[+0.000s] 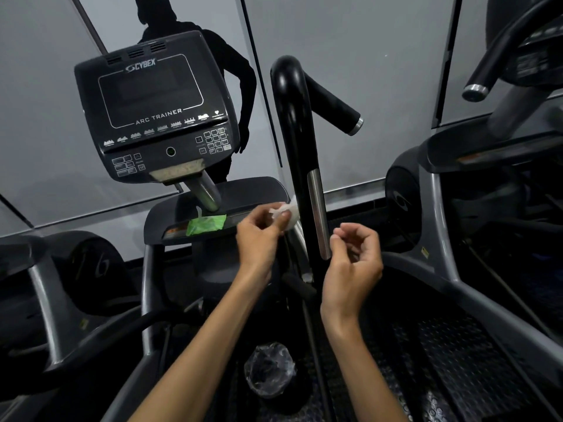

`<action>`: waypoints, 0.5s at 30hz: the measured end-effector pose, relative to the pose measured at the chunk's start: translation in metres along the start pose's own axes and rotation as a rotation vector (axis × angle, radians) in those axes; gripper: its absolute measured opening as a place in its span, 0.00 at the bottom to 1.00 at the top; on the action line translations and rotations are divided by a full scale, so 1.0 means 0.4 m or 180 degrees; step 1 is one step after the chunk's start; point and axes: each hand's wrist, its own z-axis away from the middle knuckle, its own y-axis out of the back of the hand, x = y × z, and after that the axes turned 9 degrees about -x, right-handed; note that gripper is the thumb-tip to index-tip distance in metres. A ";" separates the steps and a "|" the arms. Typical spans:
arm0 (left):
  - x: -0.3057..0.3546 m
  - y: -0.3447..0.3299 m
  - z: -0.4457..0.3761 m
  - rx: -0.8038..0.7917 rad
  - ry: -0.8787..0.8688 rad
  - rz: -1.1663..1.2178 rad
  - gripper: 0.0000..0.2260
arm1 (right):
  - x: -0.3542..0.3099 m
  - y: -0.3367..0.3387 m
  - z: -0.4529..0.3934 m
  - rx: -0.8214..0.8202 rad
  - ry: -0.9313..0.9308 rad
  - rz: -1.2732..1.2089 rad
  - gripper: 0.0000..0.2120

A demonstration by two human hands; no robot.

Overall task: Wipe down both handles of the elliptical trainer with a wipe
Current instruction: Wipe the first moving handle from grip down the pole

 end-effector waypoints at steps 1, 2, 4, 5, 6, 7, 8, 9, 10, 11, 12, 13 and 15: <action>-0.014 -0.023 0.002 -0.0026 -0.0008 -0.0030 0.10 | 0.002 0.003 -0.008 -0.0009 -0.0008 0.0036 0.13; -0.026 -0.044 0.013 -0.0056 0.0029 -0.0029 0.12 | 0.005 0.007 -0.014 -0.0014 -0.0014 0.0070 0.13; -0.038 -0.061 0.056 -0.0085 0.0074 0.0031 0.13 | 0.009 0.018 -0.024 0.0011 -0.0012 0.0117 0.12; -0.044 -0.059 0.078 -0.0100 0.0071 0.0064 0.13 | 0.011 0.025 -0.029 0.0023 -0.0020 0.0136 0.11; -0.047 -0.050 0.099 -0.0129 0.0051 0.0073 0.13 | 0.013 0.033 -0.035 0.0029 -0.0035 0.0156 0.11; -0.049 -0.041 0.114 -0.0156 0.0022 0.0068 0.14 | 0.014 0.038 -0.040 0.0036 -0.0043 0.0172 0.10; -0.048 -0.032 0.124 -0.0187 -0.0009 0.0098 0.14 | 0.016 0.041 -0.044 0.0043 -0.0054 0.0184 0.10; -0.046 -0.025 0.125 -0.0208 -0.0018 0.0128 0.15 | 0.018 0.040 -0.046 0.0050 -0.0070 0.0189 0.09; -0.044 -0.019 0.123 -0.0241 -0.0010 0.0171 0.15 | 0.019 0.038 -0.047 0.0055 -0.0087 0.0194 0.09; -0.043 -0.015 0.120 -0.0287 -0.0025 0.0187 0.16 | 0.020 0.035 -0.045 0.0049 -0.0101 0.0201 0.10; -0.044 -0.012 0.117 -0.0341 -0.0076 0.0167 0.16 | 0.020 0.032 -0.043 0.0036 -0.0112 0.0205 0.10; -0.046 -0.010 0.115 -0.0377 -0.0152 0.0080 0.17 | 0.021 0.030 -0.041 0.0021 -0.0127 0.0203 0.11; -0.059 -0.007 0.111 -0.0375 -0.0217 -0.0062 0.17 | 0.024 0.029 -0.038 -0.0007 -0.0167 0.0193 0.12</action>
